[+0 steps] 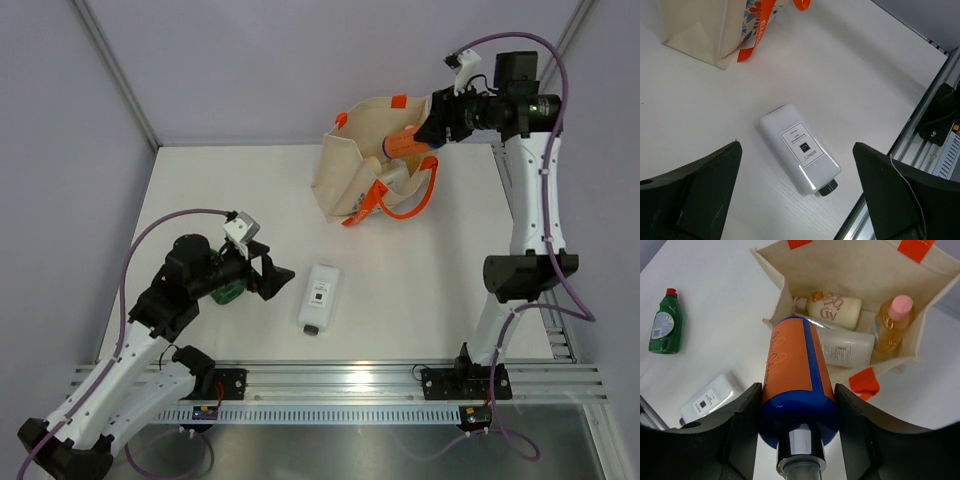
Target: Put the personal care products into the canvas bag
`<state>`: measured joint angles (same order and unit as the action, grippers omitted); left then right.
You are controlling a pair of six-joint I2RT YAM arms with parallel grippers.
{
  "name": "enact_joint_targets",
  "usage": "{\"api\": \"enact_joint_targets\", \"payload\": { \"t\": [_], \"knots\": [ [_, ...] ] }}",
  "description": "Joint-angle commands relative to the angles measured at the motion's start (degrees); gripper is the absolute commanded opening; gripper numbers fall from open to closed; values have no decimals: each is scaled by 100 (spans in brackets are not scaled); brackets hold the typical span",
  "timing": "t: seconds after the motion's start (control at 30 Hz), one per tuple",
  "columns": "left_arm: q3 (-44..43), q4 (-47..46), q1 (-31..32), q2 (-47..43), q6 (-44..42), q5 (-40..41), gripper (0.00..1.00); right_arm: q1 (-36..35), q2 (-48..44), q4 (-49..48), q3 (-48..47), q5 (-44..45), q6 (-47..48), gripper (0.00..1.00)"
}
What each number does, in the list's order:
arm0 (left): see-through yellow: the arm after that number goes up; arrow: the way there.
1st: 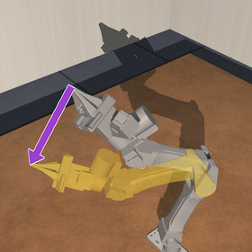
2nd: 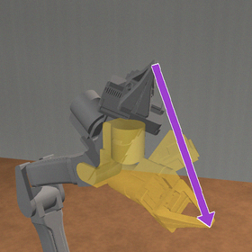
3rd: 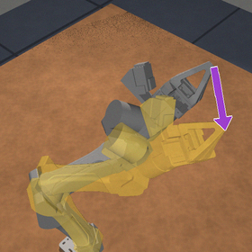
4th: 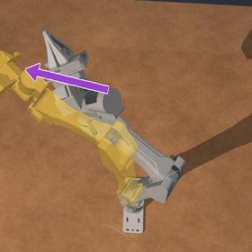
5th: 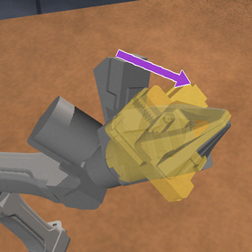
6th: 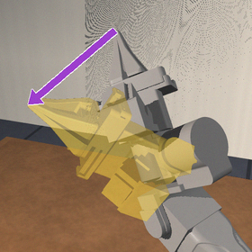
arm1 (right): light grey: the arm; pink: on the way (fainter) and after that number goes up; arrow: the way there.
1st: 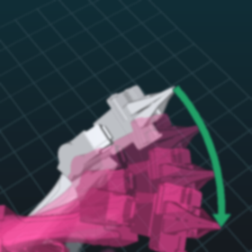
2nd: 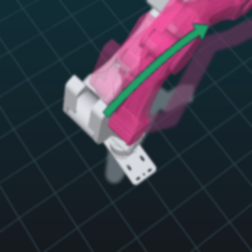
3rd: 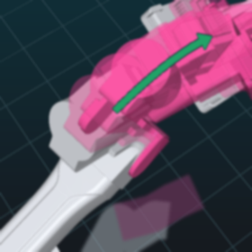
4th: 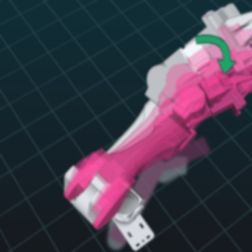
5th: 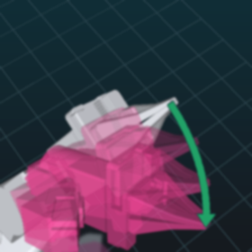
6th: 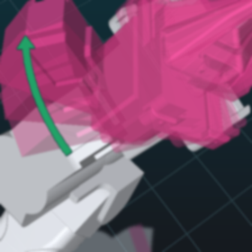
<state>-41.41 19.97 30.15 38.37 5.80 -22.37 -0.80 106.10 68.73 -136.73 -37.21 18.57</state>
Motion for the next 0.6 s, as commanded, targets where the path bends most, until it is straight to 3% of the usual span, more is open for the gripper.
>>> {"api": "enact_joint_targets", "payload": {
  "t": [0.0, 0.07, 0.17, 0.27, 0.43, 0.47, 0.5, 0.57],
  "knots": [
    [63, -388, -9, 240, 193, -250, 99, -219, 978, -1027, -872, 90, -554, 0],
    [19, -371, -9, 390, 403, -137, 99, -298, 1315, -1569, -1101, 650, -670, 0],
    [-34, -336, -9, 689, 754, 268, 99, -429, 1580, -2457, -691, 943, -714, 0],
    [-78, -379, -1, 944, 965, 295, 99, -710, 1922, -2330, -741, 1101, -320, 0],
    [-183, -388, 139, 1470, 1195, 670, 99, -913, 1818, -3101, 390, 1435, -284, 2],
    [-253, -310, 305, 1593, 1256, 786, 99, -957, 1782, -3311, 723, 1697, -205, 5],
    [-306, -248, 420, 1716, 1283, 926, 99, -1044, 1765, -3392, 839, 1830, -178, 18],
    [-403, -125, 736, 2119, 1431, 1540, 99, -1098, 1799, -3323, 876, 1989, -169, 31]
  ]
}}
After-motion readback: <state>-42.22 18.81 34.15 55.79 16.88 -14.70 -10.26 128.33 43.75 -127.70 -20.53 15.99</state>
